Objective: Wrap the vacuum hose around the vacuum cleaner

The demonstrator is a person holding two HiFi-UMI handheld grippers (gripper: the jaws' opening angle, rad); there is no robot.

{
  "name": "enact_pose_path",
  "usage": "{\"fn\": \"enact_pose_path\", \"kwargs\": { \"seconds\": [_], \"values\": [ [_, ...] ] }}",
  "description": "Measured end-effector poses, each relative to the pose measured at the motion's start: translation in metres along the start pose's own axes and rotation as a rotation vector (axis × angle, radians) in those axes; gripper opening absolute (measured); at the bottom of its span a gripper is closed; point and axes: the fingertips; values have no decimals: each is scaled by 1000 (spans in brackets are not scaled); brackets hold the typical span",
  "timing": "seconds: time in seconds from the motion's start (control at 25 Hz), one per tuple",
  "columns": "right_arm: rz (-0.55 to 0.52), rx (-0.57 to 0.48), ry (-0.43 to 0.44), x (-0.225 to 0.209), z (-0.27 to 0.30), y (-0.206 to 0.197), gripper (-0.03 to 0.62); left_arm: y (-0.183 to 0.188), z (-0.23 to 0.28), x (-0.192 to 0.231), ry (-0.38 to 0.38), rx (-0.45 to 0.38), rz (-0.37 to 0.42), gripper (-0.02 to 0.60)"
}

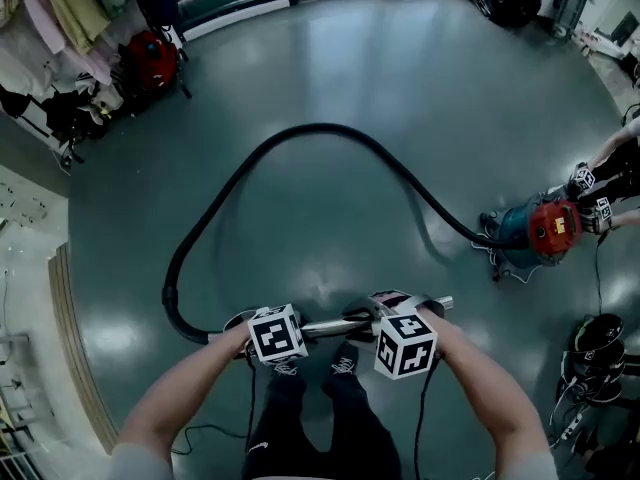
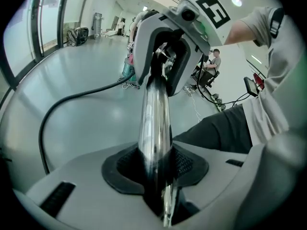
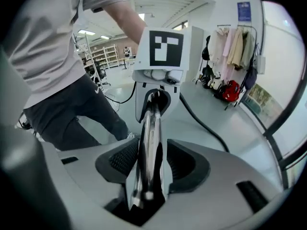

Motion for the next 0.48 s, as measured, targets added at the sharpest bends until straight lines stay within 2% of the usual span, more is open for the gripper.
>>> {"fn": "enact_pose_path", "kwargs": {
  "seconds": [0.12, 0.2, 0.32, 0.48],
  "values": [
    [-59, 14, -67, 1, -48, 14, 172, 23, -22, -17, 32, -15, -22, 143],
    [-55, -9, -109, -1, -79, 23, 172, 34, -31, -27, 52, -15, -32, 141],
    [28, -98, -218, -12, -126, 40, 172, 52, -39, -38, 85, -24, -42, 141],
    [186, -256, -419, -31, -186, 56, 172, 75, -39, -48, 132, -21, -42, 138]
  ]
}}
Point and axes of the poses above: the fingertips, and each gripper's own axes: z forward along the fingers, x to its left, y out of its top, and after that the axes turned 3 degrees about -z, right-handed
